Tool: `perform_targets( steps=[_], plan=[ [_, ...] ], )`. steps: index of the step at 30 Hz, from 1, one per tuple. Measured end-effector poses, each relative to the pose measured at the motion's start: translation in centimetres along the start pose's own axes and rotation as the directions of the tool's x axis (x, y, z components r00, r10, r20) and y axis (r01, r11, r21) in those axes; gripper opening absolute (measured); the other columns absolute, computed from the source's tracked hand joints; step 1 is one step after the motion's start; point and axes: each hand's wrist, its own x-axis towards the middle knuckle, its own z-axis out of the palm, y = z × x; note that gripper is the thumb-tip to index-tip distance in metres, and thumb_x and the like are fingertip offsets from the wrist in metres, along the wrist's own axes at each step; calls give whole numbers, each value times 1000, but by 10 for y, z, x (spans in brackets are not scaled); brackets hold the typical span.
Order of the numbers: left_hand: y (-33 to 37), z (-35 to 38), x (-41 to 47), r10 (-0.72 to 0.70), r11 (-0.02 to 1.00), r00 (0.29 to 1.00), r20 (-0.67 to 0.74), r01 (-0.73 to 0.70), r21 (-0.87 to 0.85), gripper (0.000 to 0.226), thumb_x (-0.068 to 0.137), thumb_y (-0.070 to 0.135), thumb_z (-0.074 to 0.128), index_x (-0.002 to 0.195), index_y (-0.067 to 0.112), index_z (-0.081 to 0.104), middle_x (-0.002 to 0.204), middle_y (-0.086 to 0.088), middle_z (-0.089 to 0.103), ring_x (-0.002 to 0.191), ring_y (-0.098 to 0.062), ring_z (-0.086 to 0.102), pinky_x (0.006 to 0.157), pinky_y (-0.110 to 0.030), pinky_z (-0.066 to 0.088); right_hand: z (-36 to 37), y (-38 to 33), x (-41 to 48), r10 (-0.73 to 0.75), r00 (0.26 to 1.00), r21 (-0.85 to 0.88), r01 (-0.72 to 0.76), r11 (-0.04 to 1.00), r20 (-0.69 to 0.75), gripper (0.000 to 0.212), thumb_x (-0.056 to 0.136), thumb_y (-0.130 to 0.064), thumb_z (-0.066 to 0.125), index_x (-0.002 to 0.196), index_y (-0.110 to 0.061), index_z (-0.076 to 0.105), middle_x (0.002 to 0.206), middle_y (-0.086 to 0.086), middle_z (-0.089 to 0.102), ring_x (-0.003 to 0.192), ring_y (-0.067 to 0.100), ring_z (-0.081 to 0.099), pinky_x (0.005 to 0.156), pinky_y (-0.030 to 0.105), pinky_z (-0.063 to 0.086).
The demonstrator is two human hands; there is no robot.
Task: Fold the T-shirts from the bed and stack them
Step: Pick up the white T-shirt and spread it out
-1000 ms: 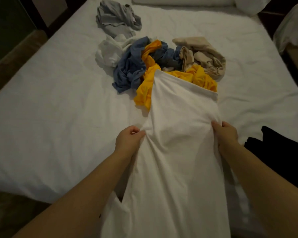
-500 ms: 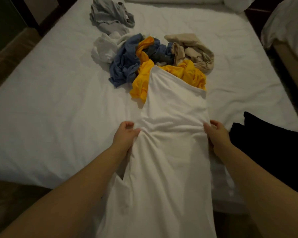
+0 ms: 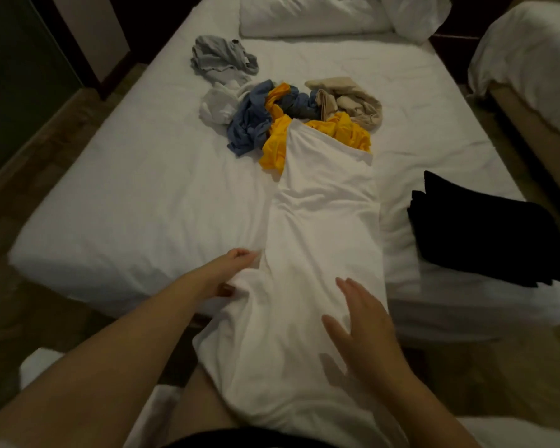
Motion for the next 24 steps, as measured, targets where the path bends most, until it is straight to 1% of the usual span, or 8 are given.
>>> perform_targets(
  steps=[3,6,9,14,16,18,21,24],
  plan=[
    [-18,-6,-23,-60,998,997,-47,59,-12,51,89,59,44,121,20,49,94,-4,54,74,-17,49,60,-26,37,8,-18,-29,-68,995,-58,72,996,68,67,93,-54,40,148,-32,10,156,-10,13,143,10,11,118,34,8],
    [-38,-5,-41,-63,994,996,-63,57,-93,49,89,61,43,111,19,53,99,-4,58,84,-20,54,70,-29,45,16,-29,-36,-164,977,-78,175,982,133,70,92,-56,38,149,-30,6,157,-10,11,143,9,10,118,31,5],
    [-61,-6,-53,-19,998,991,-131,10,-69,49,84,56,56,115,17,57,105,-4,61,94,-21,58,84,-32,48,23,-43,-40,-287,938,-56,303,951,192,72,91,-58,38,149,-29,6,157,-9,10,143,8,9,114,24,5],
    [-86,-18,-72,50,945,998,-38,-59,-322,21,91,16,56,101,-2,60,67,-7,65,57,-16,60,56,-25,49,35,-61,-49,-320,892,27,329,944,320,77,91,-54,44,150,-23,6,158,-5,5,143,9,9,113,22,7],
    [-84,-23,-79,48,895,990,-132,-101,-434,4,90,7,56,92,4,56,65,-8,58,46,-15,54,40,-19,44,41,-65,-50,-275,899,75,265,961,342,81,90,-52,49,150,-20,5,158,-4,-1,144,10,8,113,21,7],
    [-80,-29,-81,58,851,957,-285,-197,-487,14,90,-1,52,84,12,49,73,-8,54,56,-16,54,36,-18,45,47,-66,-53,-230,898,105,206,973,375,86,89,-52,50,150,-16,0,158,-2,-6,144,12,12,114,21,9],
    [-75,-38,-90,149,869,911,-385,-306,-388,22,88,-7,51,84,15,48,82,-11,53,68,-19,51,39,-21,48,50,-67,-58,-226,873,97,204,974,431,92,88,-57,48,150,-11,-4,158,1,-8,144,12,8,115,22,7],
    [-81,-43,-90,177,924,870,-461,-307,-226,21,84,-11,54,88,10,51,95,-15,52,67,-19,50,42,-20,46,50,-68,-63,-262,851,-10,299,954,455,91,87,-61,46,150,-12,2,158,4,-6,145,15,2,116,26,4]
  ],
)
